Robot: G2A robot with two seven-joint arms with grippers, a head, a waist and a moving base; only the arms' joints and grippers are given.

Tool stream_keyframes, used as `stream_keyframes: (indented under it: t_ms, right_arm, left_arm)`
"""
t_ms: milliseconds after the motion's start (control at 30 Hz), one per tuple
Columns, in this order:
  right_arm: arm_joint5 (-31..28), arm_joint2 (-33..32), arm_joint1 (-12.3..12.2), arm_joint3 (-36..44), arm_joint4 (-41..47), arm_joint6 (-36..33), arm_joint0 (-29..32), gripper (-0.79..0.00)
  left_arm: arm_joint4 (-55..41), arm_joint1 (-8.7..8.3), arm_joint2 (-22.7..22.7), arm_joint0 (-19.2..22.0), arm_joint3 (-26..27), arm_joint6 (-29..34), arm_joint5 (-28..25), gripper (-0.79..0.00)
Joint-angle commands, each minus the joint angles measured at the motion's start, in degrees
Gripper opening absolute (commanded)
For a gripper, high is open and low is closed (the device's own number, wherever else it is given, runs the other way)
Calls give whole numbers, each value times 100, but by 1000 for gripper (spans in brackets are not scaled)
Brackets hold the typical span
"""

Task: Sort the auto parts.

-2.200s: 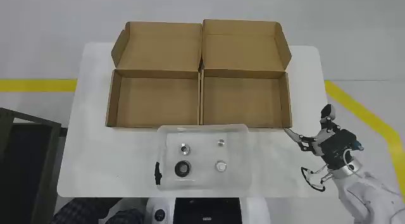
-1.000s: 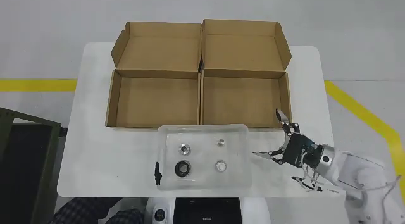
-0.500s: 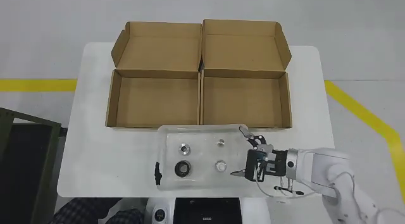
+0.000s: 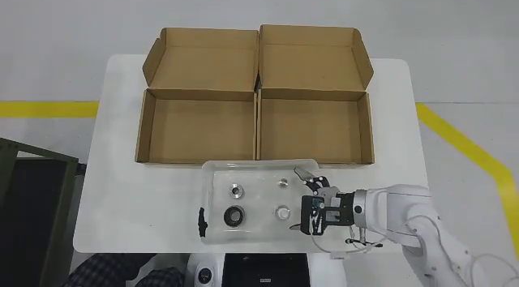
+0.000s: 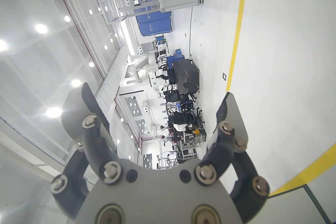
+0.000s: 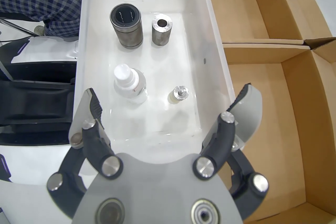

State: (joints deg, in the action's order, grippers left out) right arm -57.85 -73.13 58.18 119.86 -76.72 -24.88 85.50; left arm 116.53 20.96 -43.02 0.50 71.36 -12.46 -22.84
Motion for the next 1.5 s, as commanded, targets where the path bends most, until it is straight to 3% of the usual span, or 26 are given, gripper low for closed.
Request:
stream_keyframes:
  t_ms: [0, 300, 500, 667, 833, 1033, 1100, 1367, 1467]
  right_arm:
    - [16, 76, -2, -16, -4, -79, -43, 0]
    - [133, 462, 2, -149, -51, -264, -224, 0]
    - [179, 614, -2, -250, -82, -277, -329, -68]
    - [110, 692, -19, -320, -123, -325, -409, -203]
    - [62, 818, -28, -377, -131, -348, -464, -234]
    - [53, 948, -38, -456, -137, -356, -519, -326]
    - [48, 989, -41, -466, -138, -358, -533, -394]
    - [68, 1100, -57, -529, -118, -351, -605, -459]
    - [46, 1126, -65, -544, -90, -346, -635, -573]
  left_arm:
    - [0, 0, 0, 0, 0, 0, 0, 0]
    - [0, 0, 0, 0, 0, 0, 0, 0]
    - [0, 0, 0, 0, 0, 0, 0, 0]
    - [0, 0, 0, 0, 0, 0, 0, 0]
    - [0, 0, 0, 0, 0, 0, 0, 0]
    - [0, 0, 0, 0, 0, 0, 0, 0]
    - [0, 0, 0, 0, 0, 0, 0, 0]
    - [0, 0, 0, 0, 0, 0, 0, 0]
    - [0, 0, 0, 0, 0, 0, 0, 0]
